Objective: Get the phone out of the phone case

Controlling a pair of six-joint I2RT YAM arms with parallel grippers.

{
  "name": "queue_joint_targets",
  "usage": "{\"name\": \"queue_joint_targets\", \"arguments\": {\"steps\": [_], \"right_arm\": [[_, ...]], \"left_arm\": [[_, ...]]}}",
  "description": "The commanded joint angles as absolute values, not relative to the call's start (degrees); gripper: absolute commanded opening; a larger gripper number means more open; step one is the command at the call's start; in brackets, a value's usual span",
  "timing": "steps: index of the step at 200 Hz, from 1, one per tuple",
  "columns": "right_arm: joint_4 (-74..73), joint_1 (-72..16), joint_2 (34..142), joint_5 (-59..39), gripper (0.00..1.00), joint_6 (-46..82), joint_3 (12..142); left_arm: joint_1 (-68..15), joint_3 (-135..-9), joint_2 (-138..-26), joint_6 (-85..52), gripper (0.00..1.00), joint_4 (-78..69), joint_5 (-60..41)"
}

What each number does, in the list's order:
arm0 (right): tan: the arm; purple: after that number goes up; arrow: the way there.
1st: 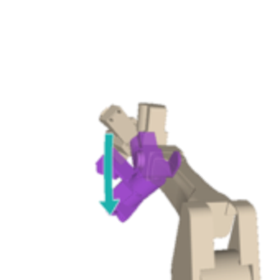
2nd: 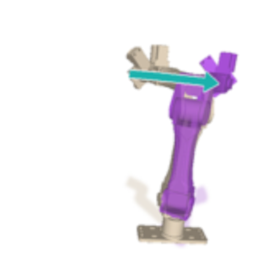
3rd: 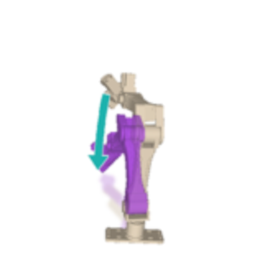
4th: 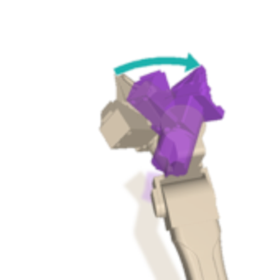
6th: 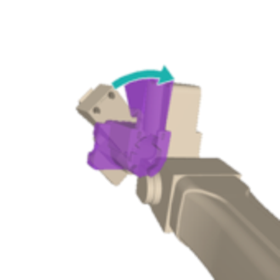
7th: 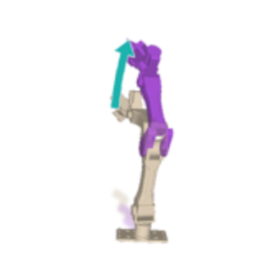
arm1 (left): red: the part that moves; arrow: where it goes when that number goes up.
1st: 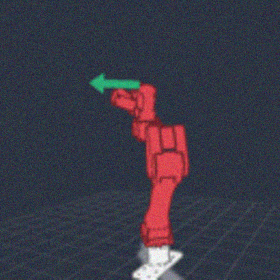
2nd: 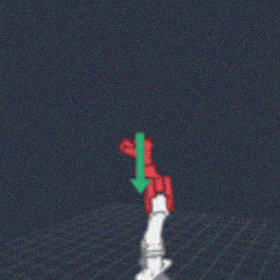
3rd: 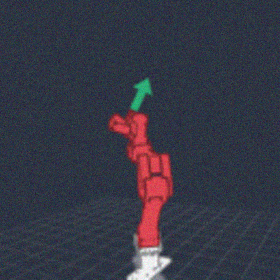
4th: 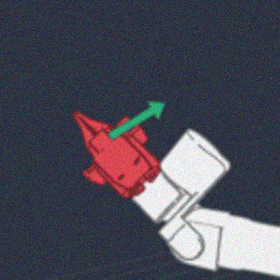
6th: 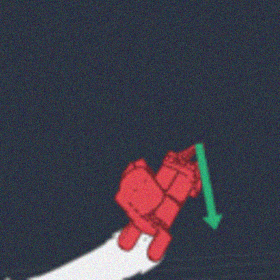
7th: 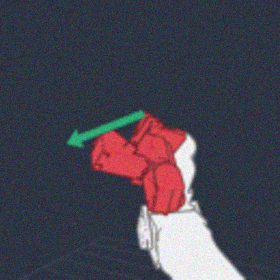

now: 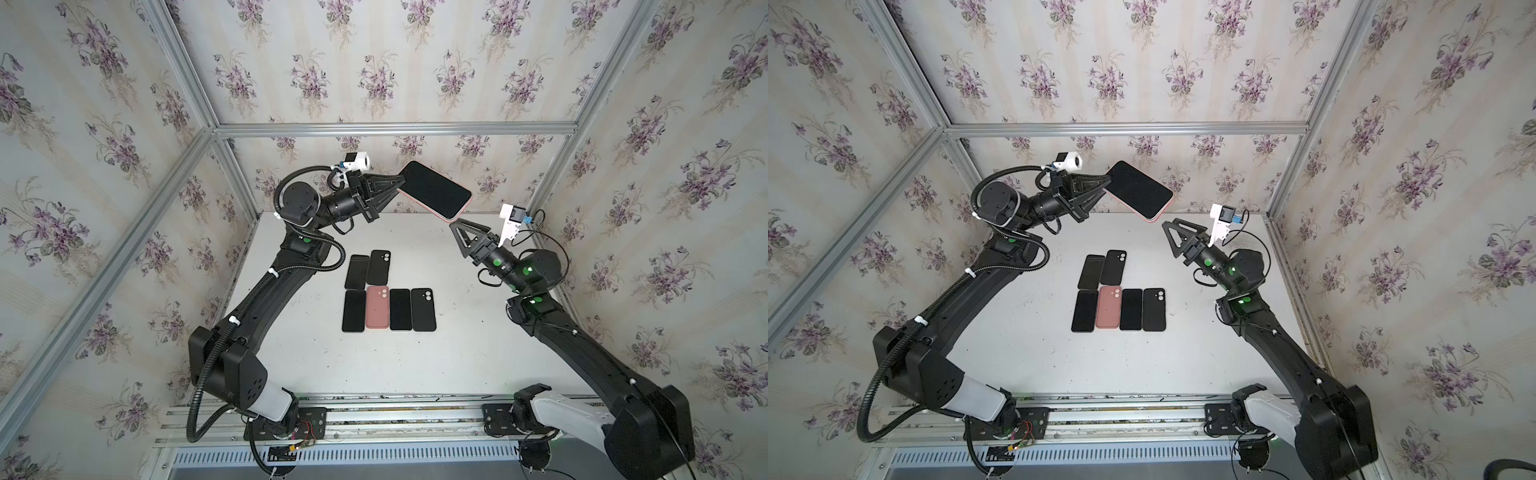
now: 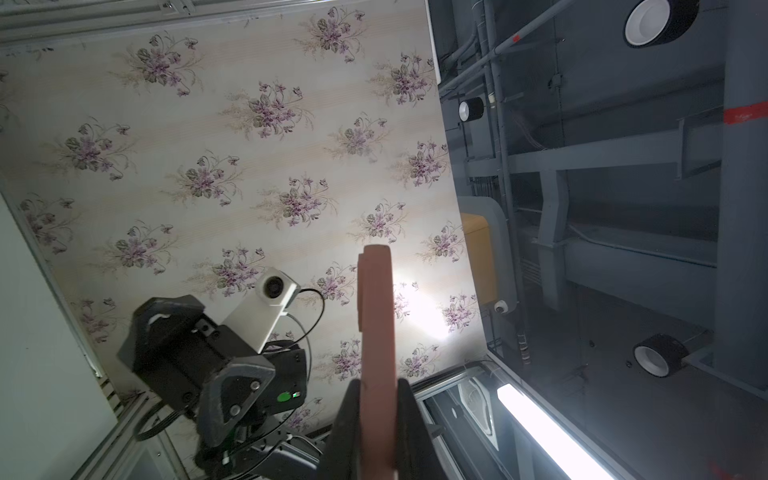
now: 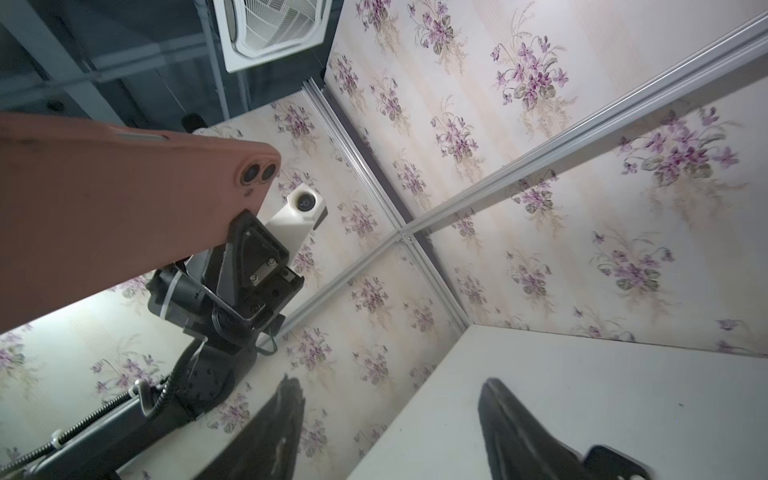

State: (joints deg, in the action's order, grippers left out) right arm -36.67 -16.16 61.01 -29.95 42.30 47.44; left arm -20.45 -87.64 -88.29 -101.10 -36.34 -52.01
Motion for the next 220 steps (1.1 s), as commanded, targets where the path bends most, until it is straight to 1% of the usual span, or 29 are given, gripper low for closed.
{"name": "queue_joint_targets", "arguments": {"steps": [1,17,23,30,45,62,84,109,141,220], "right_arm": [[-12.12,-15.82,56.82,-33.76,0.71,24.92,53.43],[-3.02,-15.74,54.99,-35.73,0.71,16.37,57.04],[-1.47,-15.73,54.51,-36.72,0.72,14.57,57.80],[-1.17,-15.73,54.02,-38.42,0.72,13.79,58.34],[-4.85,-15.78,53.87,-42.51,0.72,16.53,58.26],[-15.73,-15.82,54.51,-46.46,0.72,24.73,56.20],[-28.76,-15.82,55.99,-47.15,0.71,33.97,53.95],[-38.17,-16.08,58.51,-47.73,0.71,40.94,53.53],[-41.92,-16.33,60.60,-47.93,0.70,44.37,53.30],[-45.05,-17.46,64.07,-46.76,0.70,46.14,53.37]], "left_arm": [[-19.69,-92.61,-87.34,-84.45,0.00,-24.71,-57.51],[-19.69,-99.37,-87.53,-67.59,0.00,-8.19,-60.57],[-19.54,-101.22,-87.54,-63.67,0.00,-3.20,-60.88],[-19.23,-101.61,-87.39,-62.34,0.00,-1.52,-60.69],[-18.47,-100.26,-86.76,-63.10,0.00,-1.70,-59.43],[-18.46,-99.45,-86.92,-64.80,0.00,-3.30,-59.06],[-18.37,-96.65,-86.73,-70.25,0.00,-10.71,-58.72],[-18.28,-93.71,-87.06,-74.98,0.00,-17.15,-58.15],[-18.26,-93.24,-87.78,-78.90,0.00,-22.15,-58.18],[-18.28,-92.77,-88.64,-80.92,0.00,-24.75,-58.39]]}}
